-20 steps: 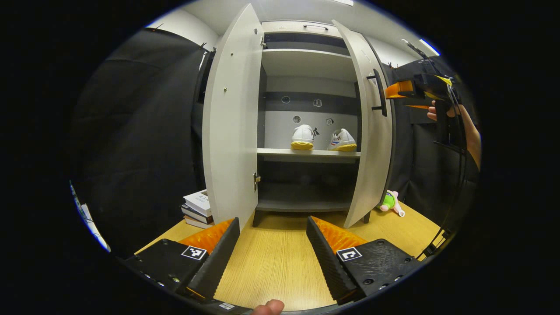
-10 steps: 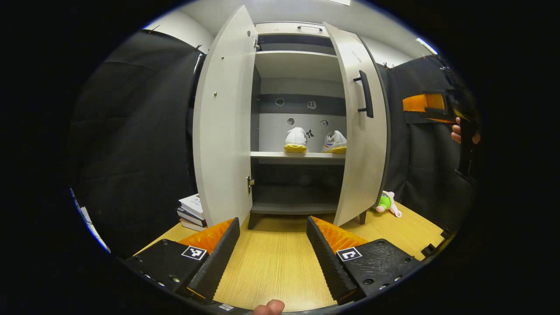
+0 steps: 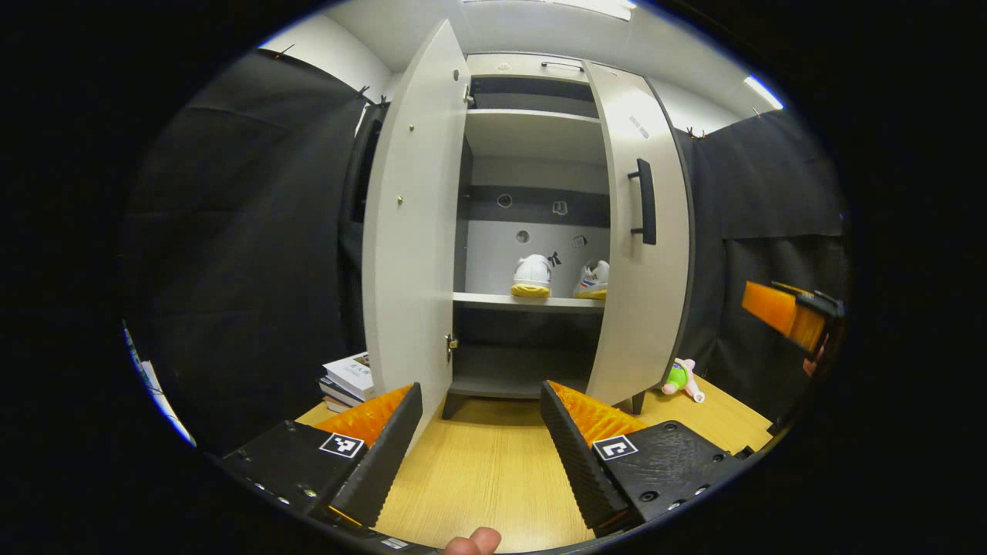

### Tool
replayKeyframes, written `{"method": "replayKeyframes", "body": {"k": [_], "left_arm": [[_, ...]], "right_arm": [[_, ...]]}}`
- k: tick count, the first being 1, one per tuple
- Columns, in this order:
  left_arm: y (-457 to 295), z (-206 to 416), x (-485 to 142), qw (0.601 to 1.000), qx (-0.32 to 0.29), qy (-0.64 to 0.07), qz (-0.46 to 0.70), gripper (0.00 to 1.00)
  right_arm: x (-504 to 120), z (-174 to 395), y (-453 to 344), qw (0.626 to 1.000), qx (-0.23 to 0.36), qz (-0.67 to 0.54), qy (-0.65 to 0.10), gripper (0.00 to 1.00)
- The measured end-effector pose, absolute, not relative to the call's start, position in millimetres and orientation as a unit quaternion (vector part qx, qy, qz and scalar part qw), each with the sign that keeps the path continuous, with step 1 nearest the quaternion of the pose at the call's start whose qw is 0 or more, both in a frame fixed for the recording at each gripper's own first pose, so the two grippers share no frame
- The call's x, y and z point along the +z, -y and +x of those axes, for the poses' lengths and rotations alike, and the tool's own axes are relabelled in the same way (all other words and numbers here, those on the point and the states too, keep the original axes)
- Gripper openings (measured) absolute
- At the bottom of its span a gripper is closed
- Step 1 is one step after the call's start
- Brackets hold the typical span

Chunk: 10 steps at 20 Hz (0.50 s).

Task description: Grab one shoe with the right hand and put it into the shoe cabinet, grab the other shoe with the left hand and put it into the shoe cabinet; then close the right door with the right hand and the left door with the left hand.

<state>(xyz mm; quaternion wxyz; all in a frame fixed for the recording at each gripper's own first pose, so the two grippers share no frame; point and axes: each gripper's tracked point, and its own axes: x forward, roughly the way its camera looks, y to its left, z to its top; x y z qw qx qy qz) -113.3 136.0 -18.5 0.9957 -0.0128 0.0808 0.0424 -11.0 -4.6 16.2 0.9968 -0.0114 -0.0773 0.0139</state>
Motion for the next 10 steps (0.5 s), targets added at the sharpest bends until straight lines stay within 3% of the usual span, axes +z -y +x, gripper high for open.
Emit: {"method": "replayKeyframes", "body": {"k": [5, 6, 7, 8, 10], "left_arm": [[-175, -119, 12, 0.995, 0.080, -0.058, -0.011, 0.92], [-186, -119, 18, 0.995, 0.090, -0.051, -0.009, 0.92], [-198, -119, 23, 0.994, 0.101, -0.044, -0.006, 0.92], [-211, -119, 26, 0.993, 0.113, -0.042, -0.006, 0.92], [-235, -118, 33, 0.990, 0.137, -0.042, -0.011, 0.92]], "right_arm": [[-13, -25, -2, 0.998, 0.016, -0.003, 0.060, 0.92], [-16, -25, -1, 0.998, 0.016, -0.003, 0.056, 0.88], [-20, -23, -2, 0.999, 0.022, -0.002, 0.049, 0.92], [-25, -21, -5, 0.999, 0.028, 0.001, 0.037, 0.87], [-32, -20, -4, 0.999, 0.032, 0.010, 0.027, 0.92]]}}
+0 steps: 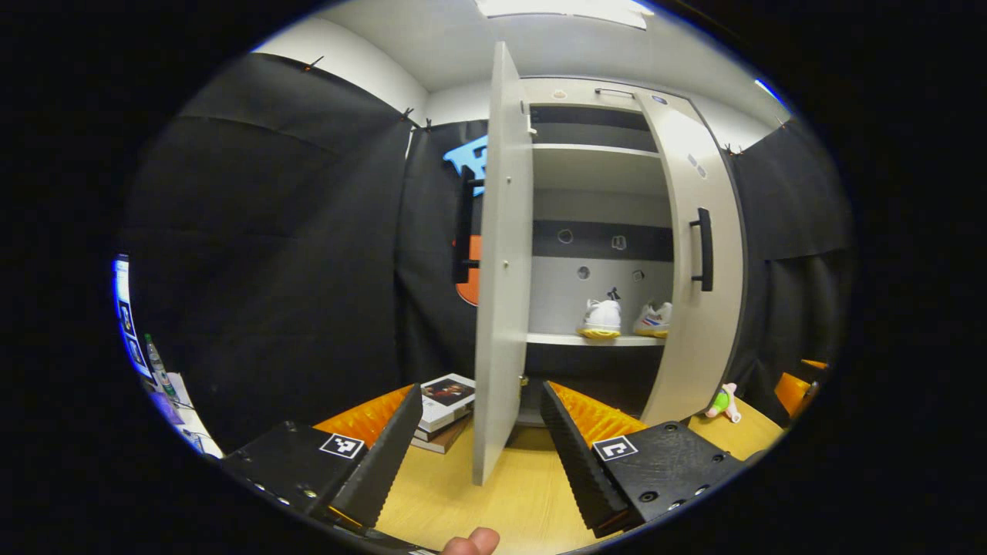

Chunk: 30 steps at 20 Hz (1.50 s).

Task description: Grab one shoe with the right hand and put it into the shoe cabinet, grab the other shoe with the left hand and put it into the shoe cabinet; then close the right door with the right hand and the left door with the left hand.

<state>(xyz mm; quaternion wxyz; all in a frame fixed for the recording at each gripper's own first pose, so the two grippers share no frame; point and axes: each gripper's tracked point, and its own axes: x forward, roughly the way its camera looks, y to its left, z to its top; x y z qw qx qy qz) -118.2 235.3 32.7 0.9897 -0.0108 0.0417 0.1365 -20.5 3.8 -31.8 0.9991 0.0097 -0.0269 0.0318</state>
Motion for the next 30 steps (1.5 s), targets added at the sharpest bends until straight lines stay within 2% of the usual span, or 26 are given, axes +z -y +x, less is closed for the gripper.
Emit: {"method": "replayKeyframes", "body": {"k": [2, 3, 4, 12, 16, 17, 19, 30], "left_arm": [[-259, -115, 45, 0.987, 0.157, -0.031, -0.009, 0.92], [-269, -113, 51, 0.986, 0.166, -0.024, -0.005, 0.92], [-279, -110, 59, 0.985, 0.175, -0.016, 0.001, 0.92], [-325, -68, 103, 0.979, 0.200, 0.005, 0.019, 0.92], [-335, -43, 128, 0.981, 0.194, 0.023, 0.015, 0.92], [-336, -39, 130, 0.981, 0.193, 0.028, 0.016, 0.92], [-343, -32, 134, 0.980, 0.196, 0.032, 0.021, 0.92], [-330, -15, 132, 0.987, 0.156, 0.014, -0.016, 0.92]], "right_arm": [[-35, -20, -2, 0.999, 0.030, 0.010, 0.022, 0.92], [-36, -20, -1, 0.999, 0.028, 0.008, 0.022, 0.87], [-36, -20, -1, 0.999, 0.028, 0.007, 0.022, 0.92], [-35, -19, 6, 0.999, 0.024, 0.009, 0.022, 0.92], [-37, -14, 12, 1.000, 0.015, 0.014, 0.019, 0.92], [-38, -13, 12, 1.000, 0.013, 0.016, 0.018, 0.87], [-40, -11, 13, 1.000, 0.010, 0.019, 0.016, 0.92], [-38, 2, 17, 1.000, -0.006, 0.023, 0.015, 0.92]]}}
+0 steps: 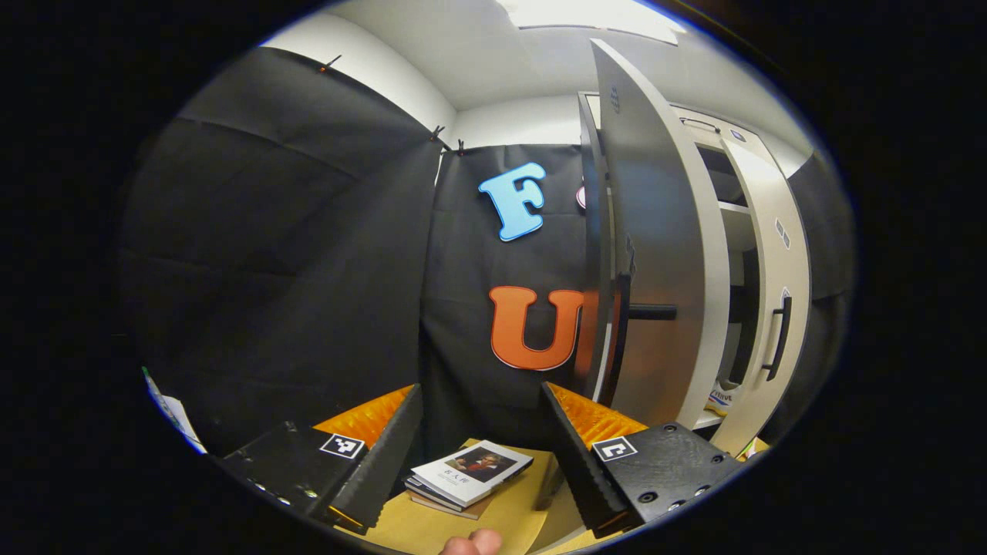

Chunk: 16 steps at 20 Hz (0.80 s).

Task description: Grab one shoe with the right hand and put it into the shoe cabinet, grab the other shoe with the left hand and put it into the shoe cabinet; then close the right door with the right hand and the left door with the left hand.

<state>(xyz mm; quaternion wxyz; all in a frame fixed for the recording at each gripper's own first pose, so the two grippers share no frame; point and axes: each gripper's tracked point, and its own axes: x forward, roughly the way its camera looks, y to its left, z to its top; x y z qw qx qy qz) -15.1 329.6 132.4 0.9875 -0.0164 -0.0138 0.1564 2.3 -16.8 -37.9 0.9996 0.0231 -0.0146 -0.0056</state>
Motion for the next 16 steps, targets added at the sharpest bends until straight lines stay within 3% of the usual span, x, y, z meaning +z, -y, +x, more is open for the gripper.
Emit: {"method": "replayKeyframes", "body": {"k": [4, 7, 8, 10, 16], "left_arm": [[-306, -14, 135, 0.991, 0.132, 0.013, -0.012, 0.91], [-258, -5, 134, 0.997, 0.075, 0.008, -0.023, 0.91], [-240, -1, 137, 0.998, 0.056, 0.019, -0.026, 0.91], [-206, 11, 144, 0.999, 0.026, 0.030, -0.026, 0.91], [-176, 35, 141, 0.999, 0.011, 0.032, -0.018, 0.90]], "right_arm": [[-37, 1, 15, 1.000, -0.007, 0.023, 0.017, 0.92], [-38, 1, 16, 1.000, -0.008, 0.020, 0.015, 0.92], [-38, 0, 17, 1.000, -0.009, 0.020, 0.014, 0.87], [-37, -1, 21, 1.000, -0.010, 0.021, 0.012, 0.92], [-36, -2, 35, 0.999, -0.024, 0.023, 0.015, 0.92]]}}
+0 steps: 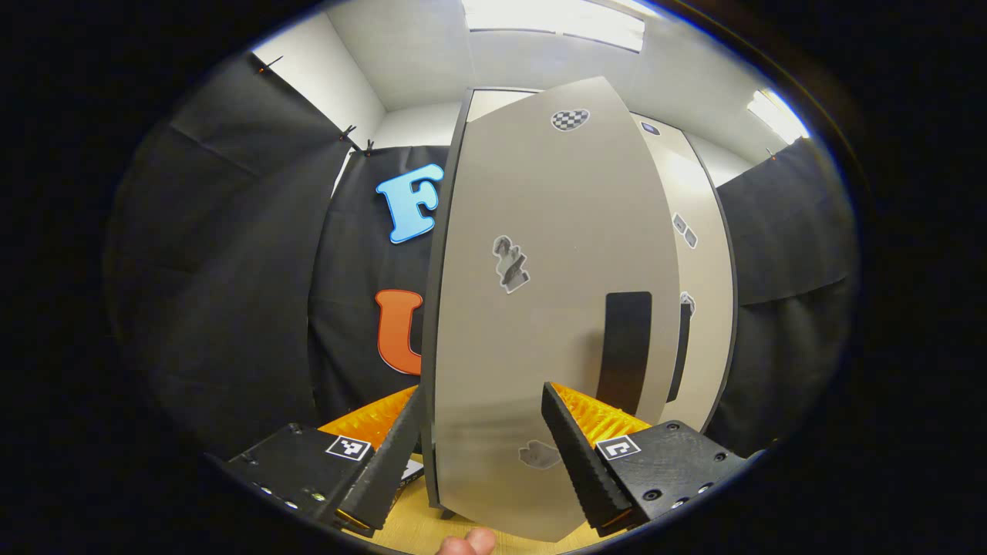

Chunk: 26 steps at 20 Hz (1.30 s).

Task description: Grab one shoe with the right hand and put it into the shoe cabinet, grab the other shoe with the left hand and put it into the shoe cabinet; then close the right door with the right hand and the left door with the left hand.

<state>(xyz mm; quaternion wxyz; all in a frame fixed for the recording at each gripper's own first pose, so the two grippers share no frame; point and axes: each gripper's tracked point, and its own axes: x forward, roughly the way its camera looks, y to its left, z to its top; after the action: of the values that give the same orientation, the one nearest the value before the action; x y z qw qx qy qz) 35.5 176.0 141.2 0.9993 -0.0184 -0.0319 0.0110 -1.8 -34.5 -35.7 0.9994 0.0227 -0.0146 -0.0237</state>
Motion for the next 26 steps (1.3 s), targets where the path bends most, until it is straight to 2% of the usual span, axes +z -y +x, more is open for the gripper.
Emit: {"method": "replayKeyframes", "body": {"k": [3, 4, 11, 12, 19, 20, 21, 22, 25, 26], "left_arm": [[-175, 33, 135, 0.999, 0.013, 0.027, -0.022, 0.90], [-174, 31, 133, 0.999, 0.014, 0.026, -0.025, 0.92], [-155, 5, 103, 0.999, -0.004, 0.001, -0.036, 0.92], [-148, 0, 95, 0.999, -0.011, -0.007, -0.038, 0.92], [-102, -31, 45, 0.998, -0.042, -0.040, -0.028, 0.92], [-97, -37, 41, 0.998, -0.042, -0.038, -0.023, 0.92], [-91, -43, 36, 0.998, -0.043, -0.035, -0.018, 0.93], [-85, -48, 31, 0.998, -0.047, -0.034, -0.015, 0.92], [-60, -67, 15, 0.997, -0.069, -0.036, -0.010, 0.92], [-55, -73, 9, 0.997, -0.071, -0.039, -0.010, 0.92]], "right_arm": [[-35, -2, 41, 0.999, -0.031, 0.028, 0.018, 0.92], [-35, -2, 43, 0.999, -0.033, 0.029, 0.018, 0.87], [-38, -8, 43, 0.999, -0.035, 0.036, 0.013, 0.87], [-36, -8, 42, 0.999, -0.036, 0.035, 0.016, 0.92], [-32, -13, 37, 0.999, -0.032, 0.033, 0.019, 0.92], [-33, -14, 36, 0.999, -0.031, 0.031, 0.018, 0.87], [-34, -15, 36, 0.999, -0.031, 0.029, 0.017, 0.87], [-35, -16, 34, 0.999, -0.030, 0.028, 0.015, 0.92], [-40, -16, 29, 0.999, -0.023, 0.026, 0.009, 0.92], [-41, -17, 27, 0.999, -0.020, 0.027, 0.007, 0.87]]}}
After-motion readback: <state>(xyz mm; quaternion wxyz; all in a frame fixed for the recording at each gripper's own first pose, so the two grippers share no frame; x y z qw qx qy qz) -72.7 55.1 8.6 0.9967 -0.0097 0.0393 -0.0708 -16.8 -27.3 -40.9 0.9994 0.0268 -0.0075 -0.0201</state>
